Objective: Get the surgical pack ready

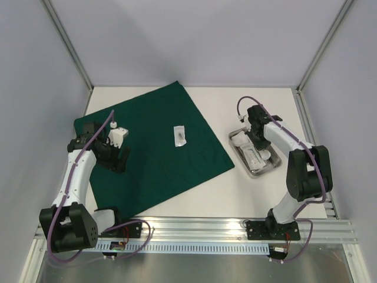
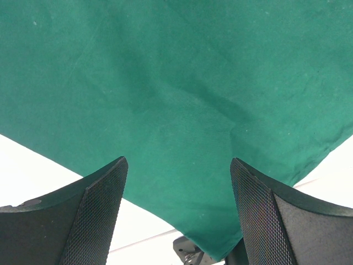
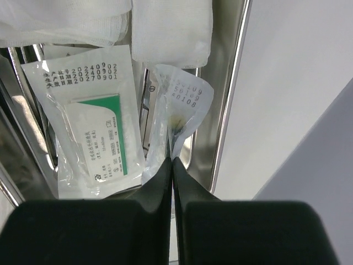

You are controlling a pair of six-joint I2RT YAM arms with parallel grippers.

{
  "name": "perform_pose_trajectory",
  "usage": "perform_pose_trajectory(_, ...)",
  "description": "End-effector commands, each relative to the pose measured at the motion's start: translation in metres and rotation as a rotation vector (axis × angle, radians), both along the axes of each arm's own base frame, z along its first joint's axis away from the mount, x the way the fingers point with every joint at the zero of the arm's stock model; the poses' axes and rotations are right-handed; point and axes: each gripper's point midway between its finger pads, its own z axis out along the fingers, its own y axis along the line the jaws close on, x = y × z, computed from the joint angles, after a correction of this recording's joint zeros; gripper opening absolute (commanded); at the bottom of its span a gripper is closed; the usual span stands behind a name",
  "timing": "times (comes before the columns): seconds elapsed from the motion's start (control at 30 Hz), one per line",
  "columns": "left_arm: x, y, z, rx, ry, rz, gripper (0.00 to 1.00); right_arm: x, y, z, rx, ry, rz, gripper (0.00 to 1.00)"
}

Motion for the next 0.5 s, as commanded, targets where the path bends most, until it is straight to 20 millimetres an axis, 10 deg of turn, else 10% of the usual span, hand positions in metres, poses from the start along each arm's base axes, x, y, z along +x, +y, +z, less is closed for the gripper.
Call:
perform_pose_trajectory(0.0, 0.005, 0.001, 0.004, 0.002, -0.013, -0.008, 0.84, 0.011, 0.001, -0.010, 0.007, -0.019, 0.041, 0.01)
perform_pose_trajectory(0.23, 0.008, 0.001, 0.008, -0.001, -0.014, -0.003, 0.84, 0.009, -0.008, -0.016, -0.043, -0.007, 0.035, 0.28)
perform_pose_trajectory(0.47, 0.008, 0.001, 0.009, -0.003, -0.013, 0.000, 0.84, 0.028, -0.013, 0.028, -0.086, -0.118, -0.011, 0.44)
